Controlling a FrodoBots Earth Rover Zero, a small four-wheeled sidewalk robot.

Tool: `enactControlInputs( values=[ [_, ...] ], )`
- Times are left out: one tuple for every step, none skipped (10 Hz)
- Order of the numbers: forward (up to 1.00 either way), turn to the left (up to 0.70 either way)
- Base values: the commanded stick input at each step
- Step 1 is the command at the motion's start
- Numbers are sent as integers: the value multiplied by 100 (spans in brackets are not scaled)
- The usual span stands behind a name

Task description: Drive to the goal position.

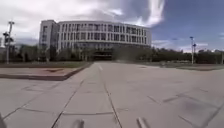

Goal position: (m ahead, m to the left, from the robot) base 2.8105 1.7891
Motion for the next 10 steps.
enactControlInputs(
  values=[
    [70, 0],
    [70, 0],
    [70, 0],
    [70, 0],
    [70, 0],
    [70, 0],
    [70, 0],
    [70, 0],
    [70, 0],
    [70, 0]
  ],
)
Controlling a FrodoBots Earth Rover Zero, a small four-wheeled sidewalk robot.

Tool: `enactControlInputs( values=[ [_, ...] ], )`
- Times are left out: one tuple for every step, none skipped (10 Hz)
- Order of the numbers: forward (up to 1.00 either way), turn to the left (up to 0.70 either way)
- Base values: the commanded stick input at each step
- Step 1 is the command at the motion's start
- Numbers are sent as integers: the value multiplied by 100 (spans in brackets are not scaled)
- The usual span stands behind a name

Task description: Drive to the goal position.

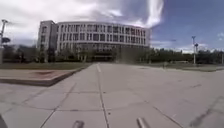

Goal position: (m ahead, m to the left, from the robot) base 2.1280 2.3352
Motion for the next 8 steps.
enactControlInputs(
  values=[
    [70, 0],
    [70, 0],
    [70, 0],
    [70, 0],
    [70, 0],
    [70, 0],
    [70, 0],
    [70, 0]
  ],
)
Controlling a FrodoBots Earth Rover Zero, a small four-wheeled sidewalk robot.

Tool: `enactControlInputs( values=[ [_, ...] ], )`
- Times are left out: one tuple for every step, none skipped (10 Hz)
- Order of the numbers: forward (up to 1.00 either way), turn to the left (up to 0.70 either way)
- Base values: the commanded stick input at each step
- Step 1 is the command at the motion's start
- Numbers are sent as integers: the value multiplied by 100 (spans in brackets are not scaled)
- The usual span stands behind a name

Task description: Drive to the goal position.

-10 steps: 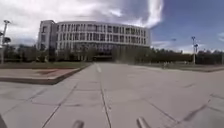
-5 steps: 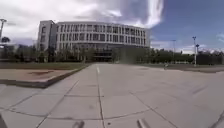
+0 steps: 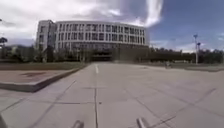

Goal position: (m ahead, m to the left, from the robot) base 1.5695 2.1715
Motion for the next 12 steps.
enactControlInputs(
  values=[
    [70, 0],
    [70, 8],
    [70, 26],
    [70, 35],
    [70, 35],
    [70, 35],
    [70, 35],
    [70, 7],
    [70, 0],
    [70, 0],
    [70, 0],
    [70, 0]
  ],
)
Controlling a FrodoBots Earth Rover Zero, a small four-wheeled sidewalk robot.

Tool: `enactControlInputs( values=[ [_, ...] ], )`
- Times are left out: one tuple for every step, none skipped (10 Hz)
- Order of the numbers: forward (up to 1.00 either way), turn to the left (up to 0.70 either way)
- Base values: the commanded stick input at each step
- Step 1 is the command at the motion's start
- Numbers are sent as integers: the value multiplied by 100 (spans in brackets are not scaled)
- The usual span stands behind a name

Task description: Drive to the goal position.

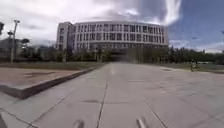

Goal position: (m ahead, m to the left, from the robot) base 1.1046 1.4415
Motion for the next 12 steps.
enactControlInputs(
  values=[
    [70, 0],
    [70, 0],
    [70, 0],
    [70, 0],
    [70, 0],
    [70, 0],
    [70, 0],
    [70, 0],
    [70, 0],
    [70, 0],
    [70, 0],
    [70, 0]
  ],
)
